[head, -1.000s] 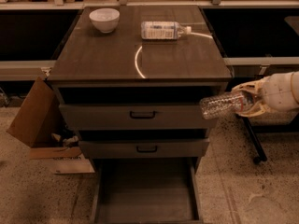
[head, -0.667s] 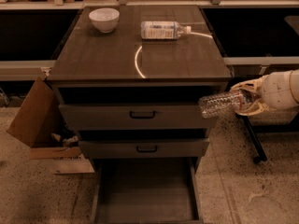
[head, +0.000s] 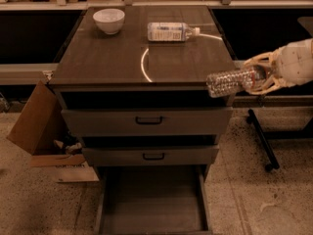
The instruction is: Pick water bottle from bottom drawer and place on counter
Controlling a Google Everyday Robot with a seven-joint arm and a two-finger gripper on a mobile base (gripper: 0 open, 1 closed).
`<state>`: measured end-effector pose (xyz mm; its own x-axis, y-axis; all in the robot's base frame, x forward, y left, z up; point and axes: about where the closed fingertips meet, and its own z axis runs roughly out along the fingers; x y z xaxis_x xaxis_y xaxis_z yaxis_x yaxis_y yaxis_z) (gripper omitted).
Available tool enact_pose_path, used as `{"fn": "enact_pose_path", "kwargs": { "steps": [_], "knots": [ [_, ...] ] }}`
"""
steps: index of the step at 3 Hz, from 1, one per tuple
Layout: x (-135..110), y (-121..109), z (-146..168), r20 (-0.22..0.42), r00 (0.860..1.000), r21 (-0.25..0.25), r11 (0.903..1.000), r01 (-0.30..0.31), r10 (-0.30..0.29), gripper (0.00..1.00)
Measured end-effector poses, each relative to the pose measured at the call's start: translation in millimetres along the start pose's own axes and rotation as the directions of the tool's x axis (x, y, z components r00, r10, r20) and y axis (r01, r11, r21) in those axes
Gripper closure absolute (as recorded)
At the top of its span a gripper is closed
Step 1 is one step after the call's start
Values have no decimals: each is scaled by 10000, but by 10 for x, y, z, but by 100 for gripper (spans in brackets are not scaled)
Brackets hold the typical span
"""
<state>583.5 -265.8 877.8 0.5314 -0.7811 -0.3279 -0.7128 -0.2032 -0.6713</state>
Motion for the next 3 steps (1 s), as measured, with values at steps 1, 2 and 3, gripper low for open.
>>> {"fn": "enact_pose_path", "kwargs": {
  "steps": [1, 2, 3],
  "knots": [
    [-74, -503, -92, -69, 9998, 39, 9998, -177, 177, 100],
    [-84, -831, 123, 35, 9950, 72, 9950, -994, 994, 100],
    [-67, -1041, 463, 444, 9563, 345, 9563, -2905, 2889, 100]
  ]
}}
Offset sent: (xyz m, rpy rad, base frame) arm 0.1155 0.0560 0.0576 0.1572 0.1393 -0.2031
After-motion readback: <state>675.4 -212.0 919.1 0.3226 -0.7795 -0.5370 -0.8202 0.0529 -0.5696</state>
